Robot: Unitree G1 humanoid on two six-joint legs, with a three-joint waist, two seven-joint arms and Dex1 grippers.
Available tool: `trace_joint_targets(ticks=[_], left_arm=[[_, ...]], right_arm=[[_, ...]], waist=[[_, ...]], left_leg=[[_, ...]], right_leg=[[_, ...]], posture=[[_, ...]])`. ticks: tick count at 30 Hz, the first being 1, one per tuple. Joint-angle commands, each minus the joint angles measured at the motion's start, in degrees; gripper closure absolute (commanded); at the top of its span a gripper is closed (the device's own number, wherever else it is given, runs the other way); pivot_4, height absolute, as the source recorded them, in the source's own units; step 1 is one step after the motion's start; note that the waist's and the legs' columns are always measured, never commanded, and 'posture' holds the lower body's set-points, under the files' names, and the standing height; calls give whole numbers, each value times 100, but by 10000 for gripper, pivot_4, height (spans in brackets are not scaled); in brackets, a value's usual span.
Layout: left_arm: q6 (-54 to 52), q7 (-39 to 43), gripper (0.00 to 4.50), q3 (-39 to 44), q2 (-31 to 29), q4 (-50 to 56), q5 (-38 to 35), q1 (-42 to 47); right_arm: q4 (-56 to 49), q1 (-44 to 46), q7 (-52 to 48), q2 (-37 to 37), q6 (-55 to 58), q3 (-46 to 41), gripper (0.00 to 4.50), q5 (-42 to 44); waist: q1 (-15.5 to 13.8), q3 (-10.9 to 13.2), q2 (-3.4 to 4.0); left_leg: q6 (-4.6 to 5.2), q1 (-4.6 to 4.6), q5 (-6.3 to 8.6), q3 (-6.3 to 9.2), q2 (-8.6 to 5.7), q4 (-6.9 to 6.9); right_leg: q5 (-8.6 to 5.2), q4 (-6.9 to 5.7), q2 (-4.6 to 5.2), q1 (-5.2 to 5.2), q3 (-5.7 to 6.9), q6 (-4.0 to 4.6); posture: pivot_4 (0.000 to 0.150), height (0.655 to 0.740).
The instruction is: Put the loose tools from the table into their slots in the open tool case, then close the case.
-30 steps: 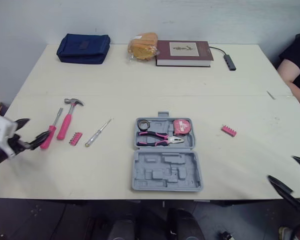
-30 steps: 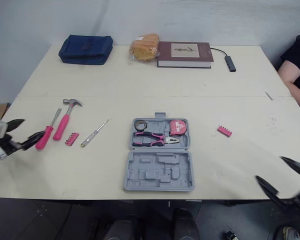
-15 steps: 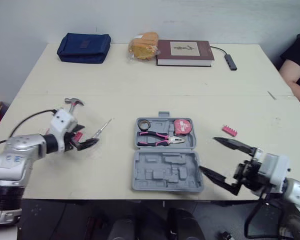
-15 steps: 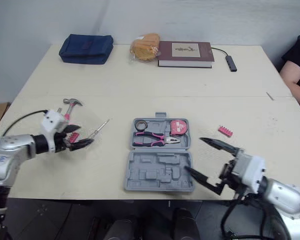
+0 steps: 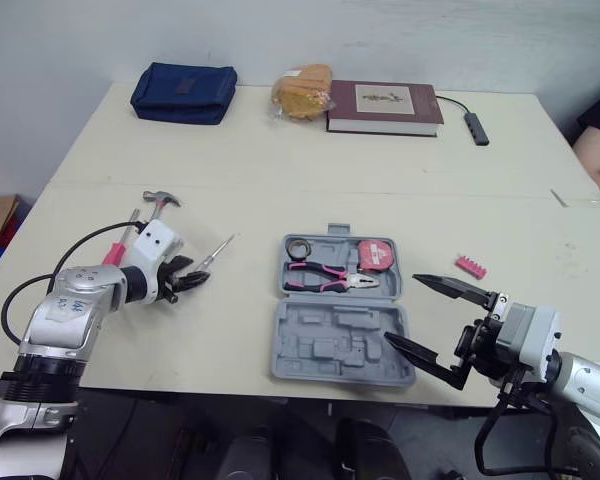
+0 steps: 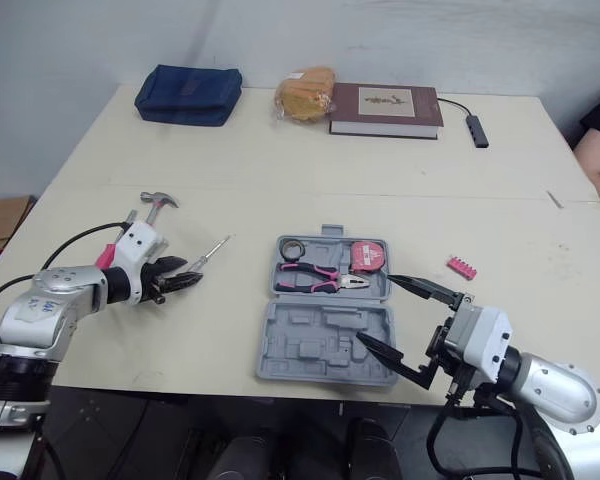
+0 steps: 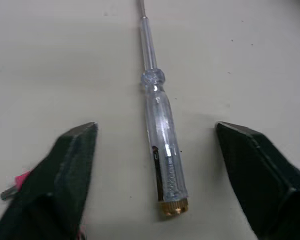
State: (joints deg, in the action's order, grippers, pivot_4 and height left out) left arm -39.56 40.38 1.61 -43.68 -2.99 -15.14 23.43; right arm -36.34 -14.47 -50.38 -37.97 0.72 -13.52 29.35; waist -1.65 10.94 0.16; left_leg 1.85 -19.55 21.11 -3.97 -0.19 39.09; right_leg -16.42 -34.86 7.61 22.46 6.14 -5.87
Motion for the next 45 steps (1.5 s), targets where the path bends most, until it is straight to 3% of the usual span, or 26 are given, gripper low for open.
trace_joint_targets(ticks=[1, 4, 9, 14, 20, 32, 45], left_arm=[[15, 99, 32967, -187, 115, -87, 86, -67], [175, 39, 44658, -105, 218, -130, 115, -39], [1038, 459, 44658, 135, 586, -228, -171, 273], [1183, 1862, 44658, -207, 294, 454, -573, 573], [522, 2917, 44658, -960, 167, 1094, -933, 1252], [-14, 2318, 44658, -3013, 629, 1629, 617, 2297], [-139, 2117, 44658, -3465, 784, 1639, 1380, 2365]], right_arm=[[-305, -33, 83, -58, 18, -183, 0, 35], [-340, -68, 117, -60, 59, -228, 0, 32], [-352, -254, 127, -89, -7, -382, 0, -73], [-171, -598, -86, -148, -303, -936, 0, -206], [-34, -1019, -308, -191, -436, -1227, 0, -298], [-276, -1247, -16, 80, -482, -915, 0, -560], [-355, -1289, 155, 109, -496, -809, 0, -648]], waist=[[2, 0, 0], [-1, 0, 0], [-46, 0, -2], [16, 4, -9], [16, 4, -9], [18, 4, -9], [13, 4, -9]], left_leg=[[0, 0, 0, 0, 0, 0], [2, 0, -1, 0, 0, 0], [7, -2, -5, 2, -4, 1], [6, -25, -6, 4, -2, 5], [18, -30, -12, 3, -7, 14], [14, -32, -21, 8, -5, 15], [18, -58, -23, 31, -7, 40]], right_leg=[[0, 1, 0, 0, 0, 0], [0, 1, 0, -1, 1, 0], [2, 7, 4, -2, 2, -3], [4, 9, -13, 12, 13, -6], [7, 15, -29, 6, 18, -13], [8, 9, -42, 9, 2, -14], [9, 7, -41, 13, 11, -16]], posture=[[1500, 7400], [1500, 7400], [1500, 7400], [1500, 7400], [1500, 7400], [1500, 7400], [1500, 7400]])
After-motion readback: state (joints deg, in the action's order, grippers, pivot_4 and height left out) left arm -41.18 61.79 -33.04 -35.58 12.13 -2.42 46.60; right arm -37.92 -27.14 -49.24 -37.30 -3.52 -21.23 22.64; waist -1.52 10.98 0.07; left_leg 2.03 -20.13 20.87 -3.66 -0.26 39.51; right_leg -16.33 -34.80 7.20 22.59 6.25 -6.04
